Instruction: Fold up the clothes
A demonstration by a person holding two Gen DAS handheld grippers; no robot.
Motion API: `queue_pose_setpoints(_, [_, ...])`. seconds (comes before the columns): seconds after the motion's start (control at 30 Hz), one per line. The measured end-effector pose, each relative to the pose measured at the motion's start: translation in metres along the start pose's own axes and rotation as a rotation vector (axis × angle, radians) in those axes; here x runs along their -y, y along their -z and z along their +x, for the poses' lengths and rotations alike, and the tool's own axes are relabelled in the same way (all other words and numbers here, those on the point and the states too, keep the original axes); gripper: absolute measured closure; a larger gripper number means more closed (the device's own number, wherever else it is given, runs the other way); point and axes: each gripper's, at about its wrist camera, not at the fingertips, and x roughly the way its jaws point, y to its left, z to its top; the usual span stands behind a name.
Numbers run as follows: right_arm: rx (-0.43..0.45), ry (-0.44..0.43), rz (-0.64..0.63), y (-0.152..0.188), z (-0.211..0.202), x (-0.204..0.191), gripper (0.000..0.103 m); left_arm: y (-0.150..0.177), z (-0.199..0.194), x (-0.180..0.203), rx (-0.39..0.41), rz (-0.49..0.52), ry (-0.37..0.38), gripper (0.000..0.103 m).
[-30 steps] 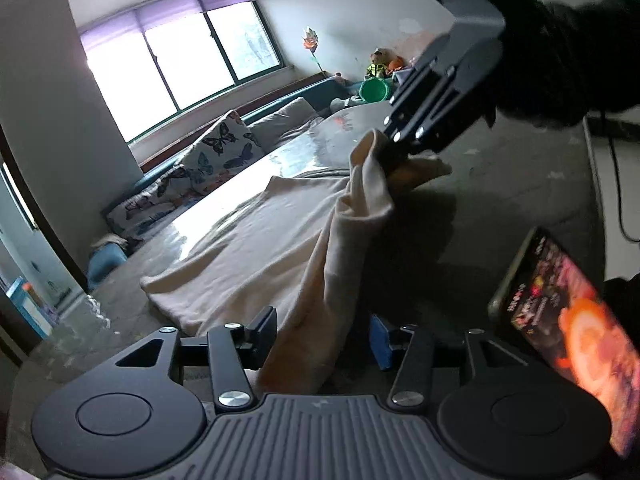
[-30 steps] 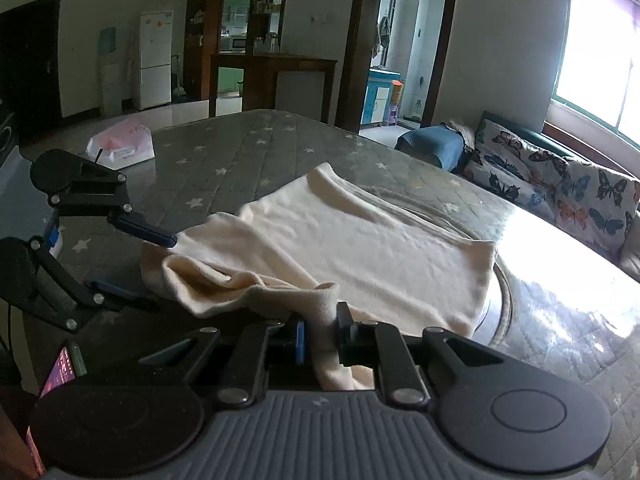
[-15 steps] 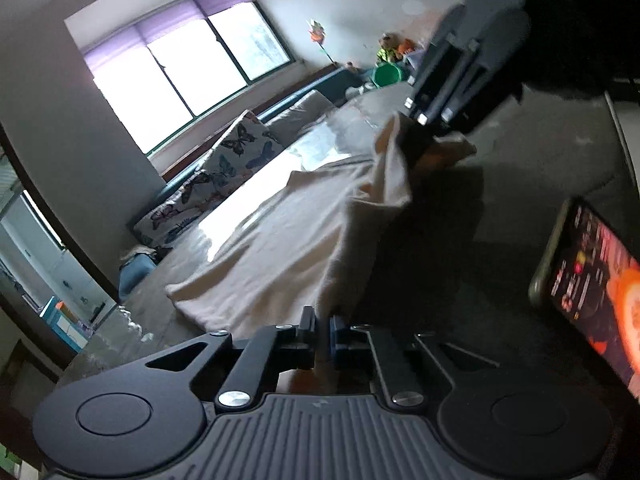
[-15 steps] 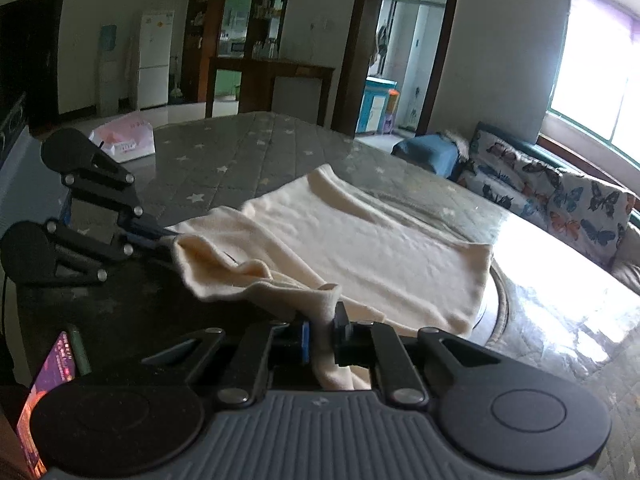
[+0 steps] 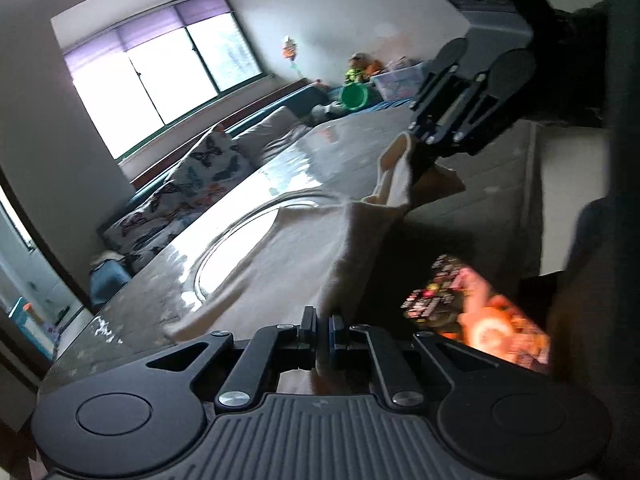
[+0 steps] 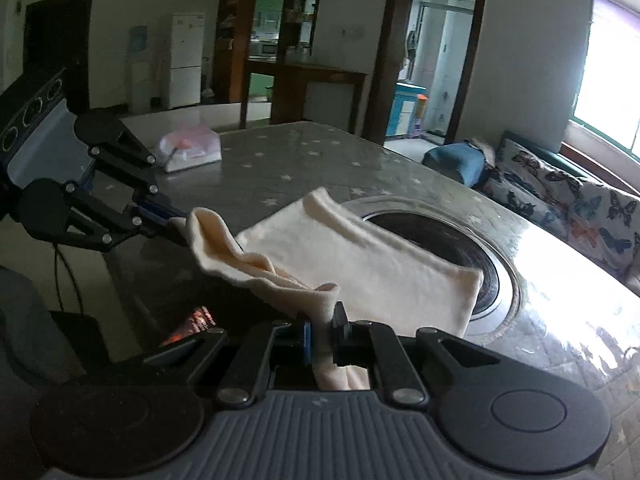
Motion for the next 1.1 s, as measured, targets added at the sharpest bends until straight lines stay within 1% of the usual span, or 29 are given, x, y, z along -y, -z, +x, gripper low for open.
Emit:
queue_pose_setpoints(0.1, [0.015, -0.016, -0.001, -0.018, 0.001, 0.010, 0.095, -0.007, 0.000, -0.008, -0.001, 0.008, -0.008, 0.097])
queue_pose_setpoints(0.2, [0.026, -0.018, -0.012, -0.038, 0.015, 0.029, 0.095, -0.013, 0.014, -0.030, -0.013, -0.004, -0.037, 0.097])
queue_pose_setpoints(0.3, [0.025, -0.021, -0.028, -0.057, 0.037, 0.049, 0.095, -0.017, 0.039, -0.057, -0.031, -0.001, -0.071, 0.097])
queue_pose_setpoints(0.47, [-0.003, -0.006, -0.033, -0.085, 0.086, 0.081, 0.095, -0.020, 0.089, -0.102, -0.074, -0.013, -0.096, 0.096])
queue_pose_setpoints(0.53, [-0.019, 0.000, -0.026, -0.091, 0.106, 0.092, 0.095, -0.019, 0.110, -0.118, -0.094, -0.038, -0.099, 0.096])
queue_pose_setpoints(0.6, [-0.043, 0.006, -0.014, -0.093, 0.135, 0.102, 0.095, -0.016, 0.134, -0.133, -0.119, -0.069, -0.116, 0.096])
queue_pose_setpoints(0.63, [-0.055, 0.009, -0.007, -0.094, 0.150, 0.108, 0.094, -0.013, 0.145, -0.138, -0.134, -0.082, -0.119, 0.093])
queue_pose_setpoints(0.7, [-0.059, 0.034, 0.022, -0.088, 0.175, 0.116, 0.084, -0.005, 0.170, -0.146, -0.185, -0.119, -0.132, 0.093])
queue_pose_setpoints(0.73, [-0.064, 0.045, 0.036, -0.083, 0.185, 0.119, 0.084, 0.000, 0.179, -0.147, -0.206, -0.128, -0.144, 0.092])
queue_pose_setpoints(0.77, [-0.073, 0.061, 0.047, -0.078, 0.193, 0.121, 0.084, 0.003, 0.184, -0.147, -0.215, -0.137, -0.157, 0.090])
queue_pose_setpoints(0.8, [-0.072, 0.076, 0.066, -0.074, 0.195, 0.124, 0.081, 0.006, 0.186, -0.148, -0.217, -0.149, -0.168, 0.089])
queue_pose_setpoints(0.83, [-0.071, 0.091, 0.086, -0.069, 0.196, 0.126, 0.080, 0.008, 0.188, -0.149, -0.219, -0.161, -0.179, 0.086])
queue_pose_setpoints(0.87, [-0.070, 0.105, 0.106, -0.064, 0.197, 0.129, 0.078, 0.010, 0.189, -0.150, -0.221, -0.174, -0.190, 0.082])
queue_pose_setpoints(0.9, [-0.061, 0.110, 0.124, -0.060, 0.191, 0.129, 0.071, 0.012, 0.188, -0.152, -0.218, -0.186, -0.204, 0.078])
queue_pose_setpoints(0.93, [-0.052, 0.114, 0.141, -0.055, 0.186, 0.130, 0.067, 0.012, 0.185, -0.153, -0.211, -0.198, -0.219, 0.070])
queue_pose_setpoints(0.97, [-0.043, 0.118, 0.159, -0.051, 0.180, 0.130, 0.065, 0.013, 0.182, -0.155, -0.204, -0.211, -0.232, 0.067])
queue_pose_setpoints(1.1, [-0.015, 0.123, 0.239, -0.033, 0.161, 0.132, 0.066, 0.017, 0.172, -0.168, -0.194, -0.288, -0.280, 0.067])
